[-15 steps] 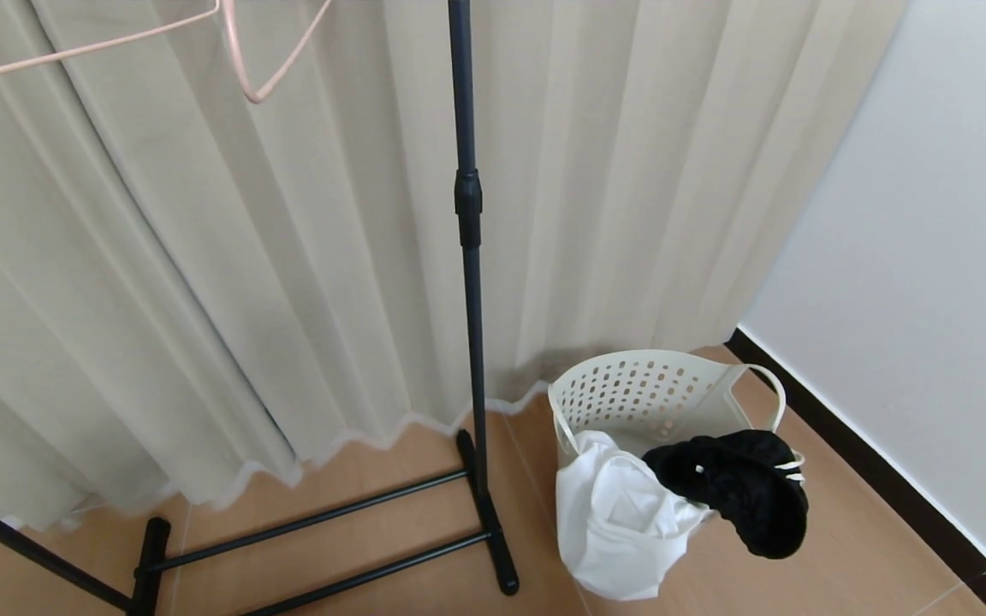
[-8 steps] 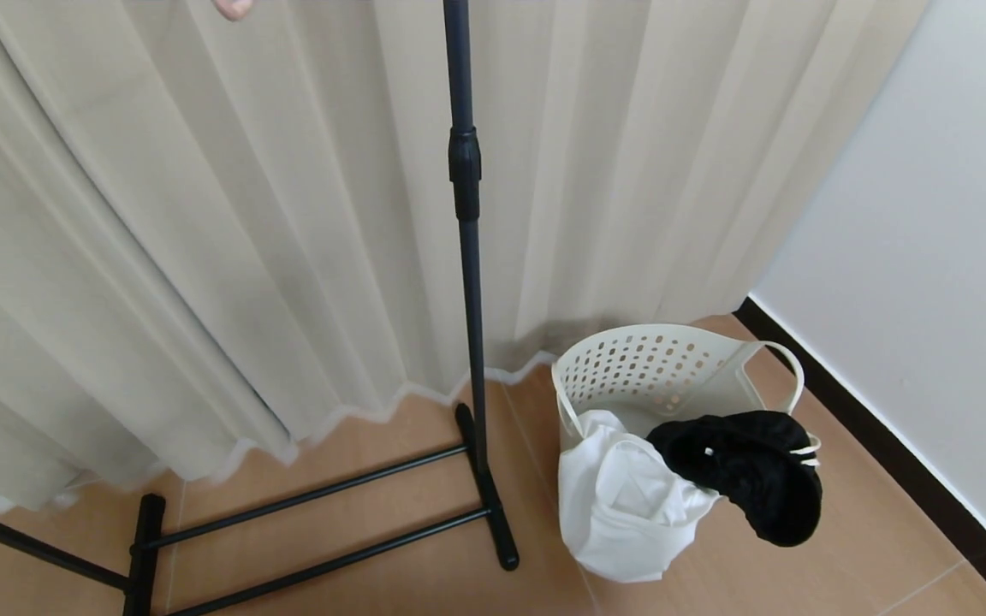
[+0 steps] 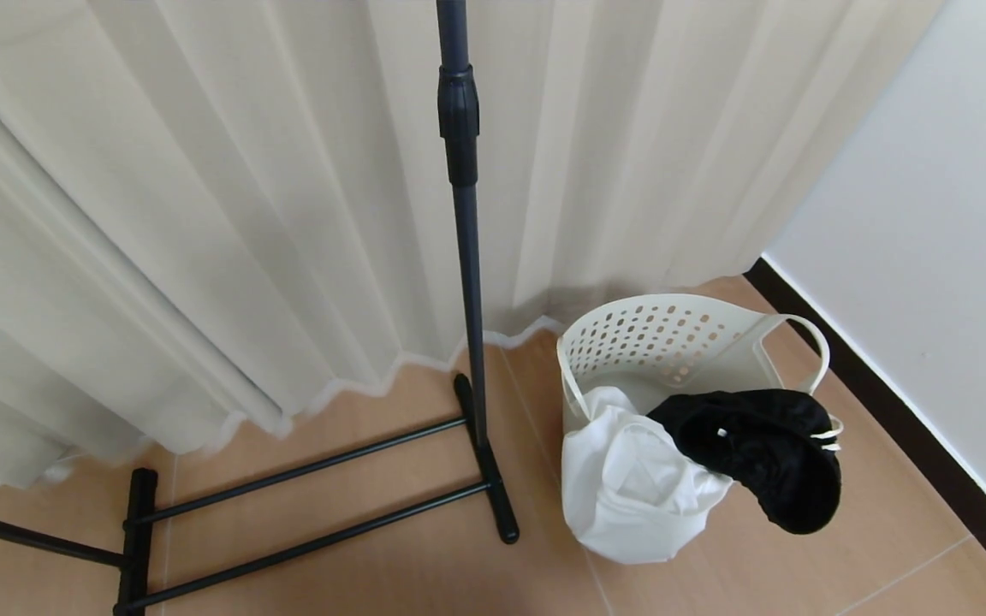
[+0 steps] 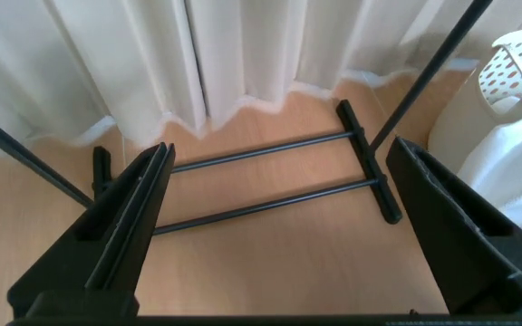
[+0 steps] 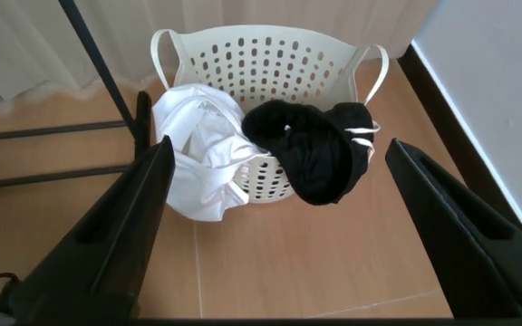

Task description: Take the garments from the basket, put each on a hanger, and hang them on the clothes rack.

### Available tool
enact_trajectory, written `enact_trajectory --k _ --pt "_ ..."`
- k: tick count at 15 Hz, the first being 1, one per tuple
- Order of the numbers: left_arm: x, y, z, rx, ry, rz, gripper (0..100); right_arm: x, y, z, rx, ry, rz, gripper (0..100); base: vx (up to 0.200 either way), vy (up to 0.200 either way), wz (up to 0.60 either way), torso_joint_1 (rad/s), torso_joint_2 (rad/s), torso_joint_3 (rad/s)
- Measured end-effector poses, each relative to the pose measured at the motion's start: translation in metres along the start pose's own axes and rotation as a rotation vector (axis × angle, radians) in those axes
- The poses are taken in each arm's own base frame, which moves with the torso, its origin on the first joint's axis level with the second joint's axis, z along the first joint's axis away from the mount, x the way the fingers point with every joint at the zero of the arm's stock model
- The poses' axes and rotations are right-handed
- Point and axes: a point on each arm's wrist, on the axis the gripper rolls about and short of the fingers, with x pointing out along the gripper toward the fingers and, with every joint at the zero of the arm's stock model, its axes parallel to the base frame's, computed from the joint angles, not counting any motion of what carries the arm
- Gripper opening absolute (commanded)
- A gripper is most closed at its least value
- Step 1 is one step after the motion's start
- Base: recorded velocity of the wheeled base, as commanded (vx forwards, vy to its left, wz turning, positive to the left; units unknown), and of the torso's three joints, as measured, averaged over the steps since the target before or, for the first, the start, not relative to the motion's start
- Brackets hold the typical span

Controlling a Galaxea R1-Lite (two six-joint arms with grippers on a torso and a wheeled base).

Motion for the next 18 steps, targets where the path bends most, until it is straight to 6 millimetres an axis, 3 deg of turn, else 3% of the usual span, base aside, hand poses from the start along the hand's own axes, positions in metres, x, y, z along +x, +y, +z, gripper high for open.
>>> enact_trajectory --k 11,14,18 --pt "0.000 0.000 0.000 0.002 -0.001 -0.002 100 0.003 0.000 0.000 -0.067 0.069 -0.001 100 0.000 0.000 0.00 0.003 0.00 -0.183" --pt "0.000 0.000 0.000 0.002 -0.002 -0.002 100 0.018 -0.003 0.019 -0.111 0.210 0.023 100 0.000 0.000 0.00 0.000 0.00 0.000" --pt "0.000 0.000 0.000 0.002 -0.002 -0.002 100 0.058 -0.005 0.046 -0.312 0.416 0.195 100 0.000 0.000 0.00 0.000 0.00 0.000"
